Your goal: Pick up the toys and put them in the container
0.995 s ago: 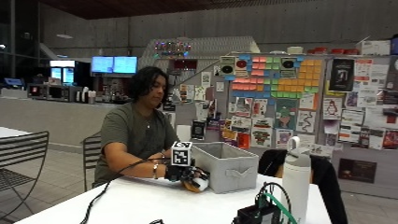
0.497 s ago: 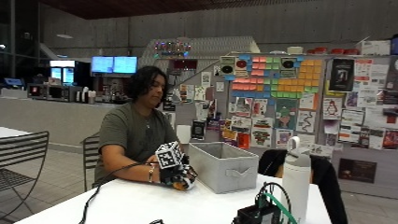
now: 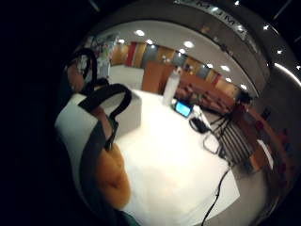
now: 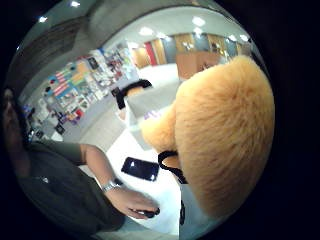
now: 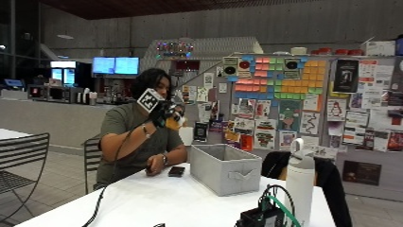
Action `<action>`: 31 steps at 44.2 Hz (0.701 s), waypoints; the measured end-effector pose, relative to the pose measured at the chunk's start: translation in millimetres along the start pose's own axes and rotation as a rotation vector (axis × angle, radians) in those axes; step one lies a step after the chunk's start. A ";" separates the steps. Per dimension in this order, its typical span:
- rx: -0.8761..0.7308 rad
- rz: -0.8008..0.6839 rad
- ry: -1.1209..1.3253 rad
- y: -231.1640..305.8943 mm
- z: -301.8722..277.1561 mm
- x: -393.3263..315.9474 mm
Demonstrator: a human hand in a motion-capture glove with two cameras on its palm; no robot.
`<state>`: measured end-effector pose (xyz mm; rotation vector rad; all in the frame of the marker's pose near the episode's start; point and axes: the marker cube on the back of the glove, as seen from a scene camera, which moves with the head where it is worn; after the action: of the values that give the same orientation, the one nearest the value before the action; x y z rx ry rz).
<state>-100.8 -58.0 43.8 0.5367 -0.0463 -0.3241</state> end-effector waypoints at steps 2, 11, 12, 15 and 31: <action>0.073 -0.004 -0.049 -36.6 -10.2 -10.7; 0.178 0.043 0.037 -169.3 8.5 12.2; 0.170 0.070 0.047 -179.3 15.3 17.6; 0.134 0.125 0.079 -200.2 38.1 29.5; -0.472 0.210 0.078 -173.4 129.5 88.9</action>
<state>-83.5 -290.5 63.1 0.0740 0.0484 -0.1007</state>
